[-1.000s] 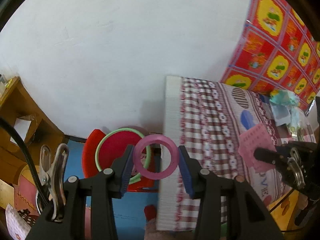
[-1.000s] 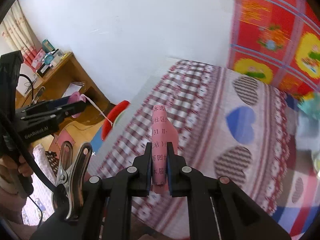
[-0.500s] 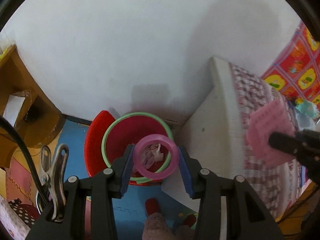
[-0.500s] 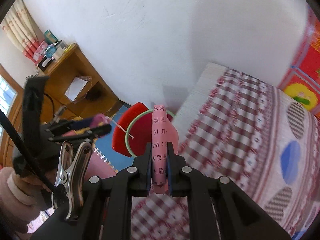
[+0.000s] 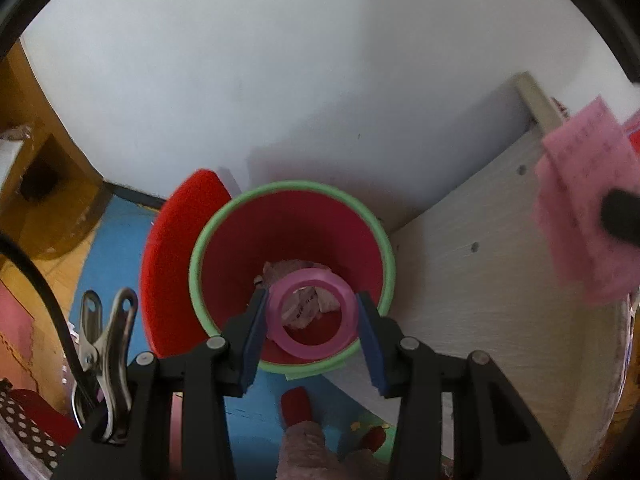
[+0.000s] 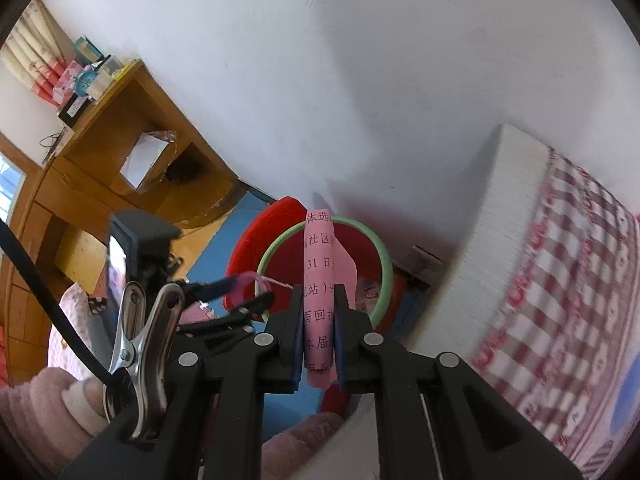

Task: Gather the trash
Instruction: 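Open the left tool over the bucket while the right tool releases the pink paper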

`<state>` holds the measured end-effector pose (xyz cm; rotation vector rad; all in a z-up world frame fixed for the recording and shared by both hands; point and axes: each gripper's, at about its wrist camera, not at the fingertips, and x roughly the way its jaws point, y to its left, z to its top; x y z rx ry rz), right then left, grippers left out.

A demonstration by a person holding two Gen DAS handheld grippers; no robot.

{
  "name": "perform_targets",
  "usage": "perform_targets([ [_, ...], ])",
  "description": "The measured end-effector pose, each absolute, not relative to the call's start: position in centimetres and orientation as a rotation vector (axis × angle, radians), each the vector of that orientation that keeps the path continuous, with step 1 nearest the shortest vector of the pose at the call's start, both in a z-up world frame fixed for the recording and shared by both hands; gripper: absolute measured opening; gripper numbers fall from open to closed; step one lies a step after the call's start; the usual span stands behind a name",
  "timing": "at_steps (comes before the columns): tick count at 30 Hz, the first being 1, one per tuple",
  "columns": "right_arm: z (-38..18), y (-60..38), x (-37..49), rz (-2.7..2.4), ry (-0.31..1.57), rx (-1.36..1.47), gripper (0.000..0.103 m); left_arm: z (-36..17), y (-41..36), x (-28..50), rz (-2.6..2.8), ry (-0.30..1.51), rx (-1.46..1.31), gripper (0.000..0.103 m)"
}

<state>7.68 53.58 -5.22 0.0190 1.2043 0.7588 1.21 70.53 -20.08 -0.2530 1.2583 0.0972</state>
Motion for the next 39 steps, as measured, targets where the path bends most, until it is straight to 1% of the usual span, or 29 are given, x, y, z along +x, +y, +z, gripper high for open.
perform_targets([
  [5,-6.5,55.2,8.7,0.757,1.236,0.005,0.013,-22.3,70.9,2.0,0.084,1.283,-0.269,0.045],
  [11,-8.1,56.3,9.4,0.747,1.269,0.006,0.013,-23.3,71.3,2.5,0.05,1.303,-0.289,0.045],
  [36,-12.7,60.9,11.1,0.734,1.397,0.009,0.013,-21.2,73.6,0.9,0.159,1.309,-0.295,0.046],
  [37,-12.9,61.0,11.2,0.735,1.4,0.013,0.014,-21.0,73.6,0.8,0.161,1.308,-0.295,0.046],
  [39,-13.3,61.0,11.3,0.739,1.421,0.033,0.019,-20.7,73.6,0.6,0.167,1.304,-0.293,0.046],
])
